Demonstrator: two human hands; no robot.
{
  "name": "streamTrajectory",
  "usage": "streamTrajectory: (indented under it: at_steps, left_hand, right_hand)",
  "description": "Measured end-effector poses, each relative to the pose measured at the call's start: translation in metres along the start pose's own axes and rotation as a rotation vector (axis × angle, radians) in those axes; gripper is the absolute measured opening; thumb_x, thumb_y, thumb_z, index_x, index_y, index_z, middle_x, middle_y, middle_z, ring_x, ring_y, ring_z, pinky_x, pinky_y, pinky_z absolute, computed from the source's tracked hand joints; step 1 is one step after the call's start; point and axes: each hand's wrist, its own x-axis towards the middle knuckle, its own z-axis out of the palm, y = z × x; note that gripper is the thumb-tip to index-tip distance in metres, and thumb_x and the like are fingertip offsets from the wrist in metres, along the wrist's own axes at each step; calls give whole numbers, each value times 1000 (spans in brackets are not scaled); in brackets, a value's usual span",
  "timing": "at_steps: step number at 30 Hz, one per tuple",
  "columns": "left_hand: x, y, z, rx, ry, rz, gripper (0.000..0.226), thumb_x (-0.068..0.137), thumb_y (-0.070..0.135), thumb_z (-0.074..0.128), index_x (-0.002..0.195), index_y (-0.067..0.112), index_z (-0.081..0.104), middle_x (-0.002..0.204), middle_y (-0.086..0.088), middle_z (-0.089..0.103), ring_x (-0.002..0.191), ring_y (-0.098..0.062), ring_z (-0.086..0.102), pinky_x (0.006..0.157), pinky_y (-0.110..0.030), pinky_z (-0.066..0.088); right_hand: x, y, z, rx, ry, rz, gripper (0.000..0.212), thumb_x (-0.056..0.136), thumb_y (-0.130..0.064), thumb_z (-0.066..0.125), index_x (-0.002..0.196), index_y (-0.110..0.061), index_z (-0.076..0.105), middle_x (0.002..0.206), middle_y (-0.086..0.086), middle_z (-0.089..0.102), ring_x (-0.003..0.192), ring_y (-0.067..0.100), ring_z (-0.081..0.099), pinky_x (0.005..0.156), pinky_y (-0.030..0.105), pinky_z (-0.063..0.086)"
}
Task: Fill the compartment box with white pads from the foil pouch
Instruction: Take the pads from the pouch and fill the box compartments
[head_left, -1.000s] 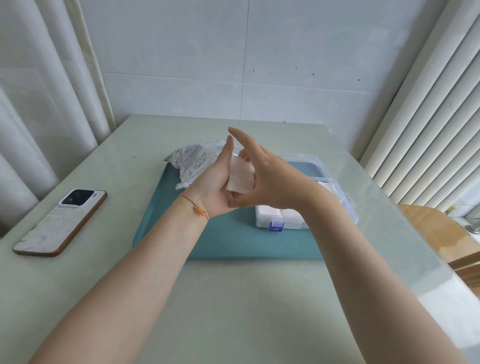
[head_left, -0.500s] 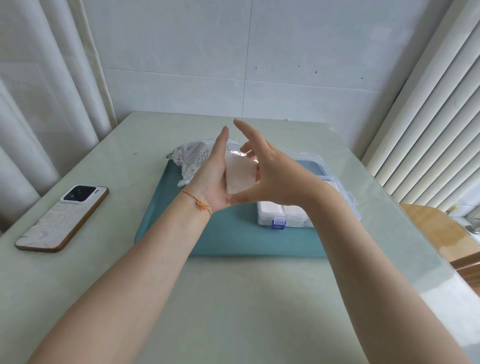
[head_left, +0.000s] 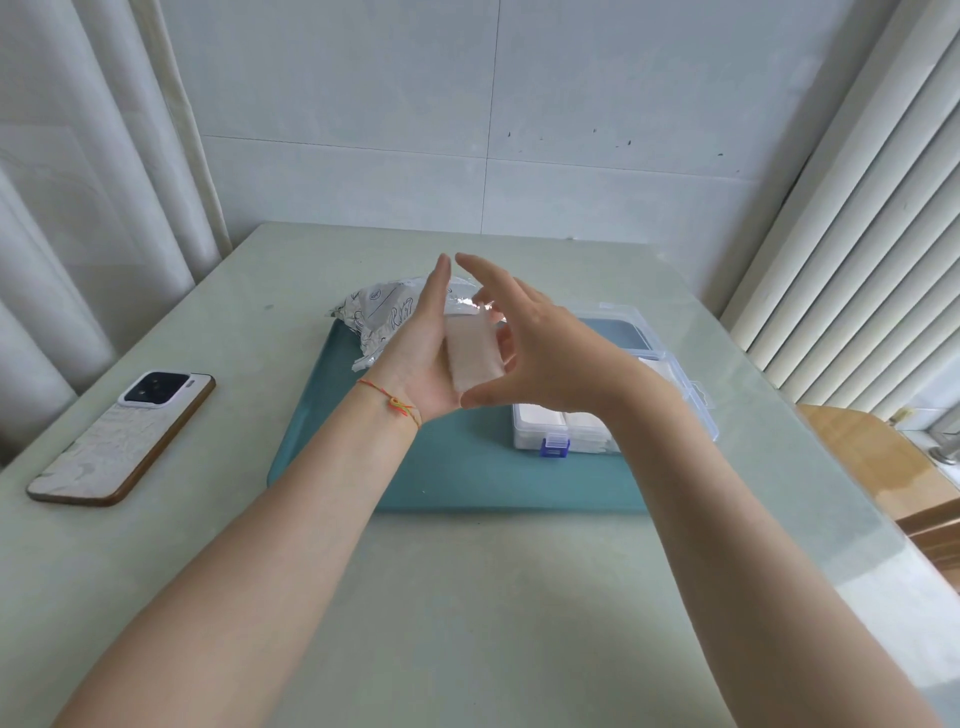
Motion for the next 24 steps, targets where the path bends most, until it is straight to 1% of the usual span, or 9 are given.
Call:
streamTrajectory:
  at_steps: [2,4,6,11,13,16,19,23,24]
  left_hand:
    - [-2,0,1,15,-33,-25,72,79,79,50,121,21,41,127,-2,46,120,-20,53,97,-33,46]
    - [-2,2,1,6,-29,-47,70,81,80,44,112,17,46,106,-3,59,96,-20,64,78,-30,53]
    - [-3,1,3,-27,-10,-63,67,84,77,43,108,14,51,90,-5,66,81,-21,69,67,-27,57]
    - [1,0,0,-22,59,-77,64,85,72,50,102,11,59,90,-3,60,81,-18,64,65,-26,57]
    - [4,-1,-2,3,83,-79,60,84,71,53,99,13,58,87,-2,57,79,-17,60,63,-26,56]
    - [4,-3,-2,56,76,-79,56,84,72,52,90,17,58,80,-1,52,70,-16,56,60,-26,50]
    - [5,-3,-3,28,61,-68,58,83,72,54,105,19,53,81,-1,52,72,-16,57,57,-26,53]
    - [7,-4,-3,87,63,-68,62,80,77,53,94,17,57,79,0,52,70,-16,54,58,-25,51]
    - [8,-5,-4,98,56,-69,64,79,78,53,99,18,56,81,0,52,71,-16,54,59,-25,51]
  right_hand:
    - [1,2,-1,-10,-3,31,114,64,-43,87,152,-34,14,124,-12,40,100,5,43,103,47,42]
    - [2,5,-3,-48,-15,67,109,64,-49,85,151,-29,22,124,-8,47,98,6,46,103,45,42]
    - [2,6,-5,-48,-24,99,102,64,-53,83,148,-26,32,124,-6,52,99,7,50,103,42,43]
    - [3,8,-6,-98,-43,92,70,68,-49,80,128,-25,56,102,-10,54,97,12,53,97,40,44]
    - [3,8,-3,-112,-38,77,63,68,-46,81,123,-26,59,106,-6,53,102,15,51,99,42,42]
    - [2,7,-1,-75,-22,40,67,66,-41,84,127,-32,56,117,-5,49,111,15,47,102,43,40]
    - [3,7,0,-80,-14,25,76,63,-44,84,131,-37,50,118,-6,47,113,15,44,104,43,37]
    - [2,4,3,-199,-65,61,99,61,-54,84,144,-29,35,130,-7,45,122,15,38,105,39,33]
    - [2,3,4,-218,-69,52,103,61,-54,84,146,-28,32,132,-8,44,122,15,37,104,38,33]
